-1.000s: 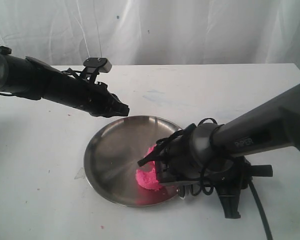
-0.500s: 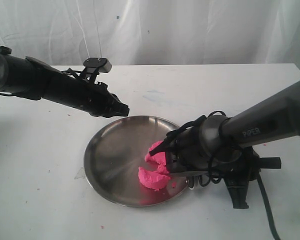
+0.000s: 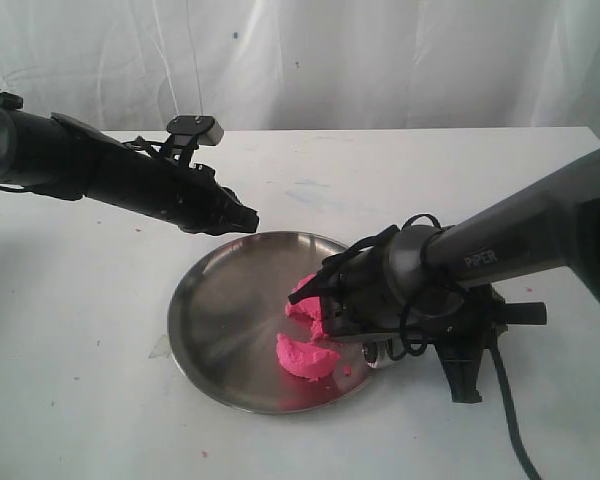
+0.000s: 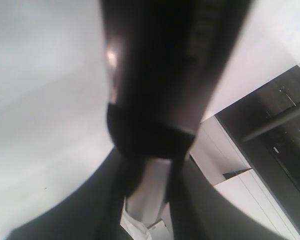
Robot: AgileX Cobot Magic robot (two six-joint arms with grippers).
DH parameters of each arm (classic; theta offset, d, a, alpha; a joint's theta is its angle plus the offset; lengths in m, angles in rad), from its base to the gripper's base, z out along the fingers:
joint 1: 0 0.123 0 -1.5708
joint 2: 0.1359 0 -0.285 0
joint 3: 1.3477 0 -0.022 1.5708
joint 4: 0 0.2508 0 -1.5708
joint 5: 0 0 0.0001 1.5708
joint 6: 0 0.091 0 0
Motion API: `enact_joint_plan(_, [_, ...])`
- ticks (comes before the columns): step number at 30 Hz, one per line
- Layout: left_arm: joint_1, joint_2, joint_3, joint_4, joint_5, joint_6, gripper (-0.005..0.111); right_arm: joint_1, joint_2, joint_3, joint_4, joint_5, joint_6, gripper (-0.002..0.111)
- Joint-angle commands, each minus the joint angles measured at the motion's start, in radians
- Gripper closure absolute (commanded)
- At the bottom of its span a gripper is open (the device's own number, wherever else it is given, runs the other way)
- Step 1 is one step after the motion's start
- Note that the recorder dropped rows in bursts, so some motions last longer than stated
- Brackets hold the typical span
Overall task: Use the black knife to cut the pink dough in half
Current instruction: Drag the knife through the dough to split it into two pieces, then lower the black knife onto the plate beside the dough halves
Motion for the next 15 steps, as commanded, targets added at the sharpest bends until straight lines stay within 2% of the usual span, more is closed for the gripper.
enact_joint_plan(1, [0.000, -0.008, 0.006, -0.013, 0.016, -0.008, 0.107, -0.005, 0.002, -0.006, -0.015, 0.010, 0.007, 0.108])
enact_joint_plan(9, [0.000, -0.008, 0.006, -0.013, 0.013, -0.008, 0.107, -0.005, -0.025, -0.006, -0.010, 0.010, 0.038, 0.108])
enact_joint_plan(15, [0.000, -0.010, 0.006, -0.011, 0.017, -0.008, 0.107, -0.005, -0.116, -0.006, 0.127, 0.010, 0.038, 0.108])
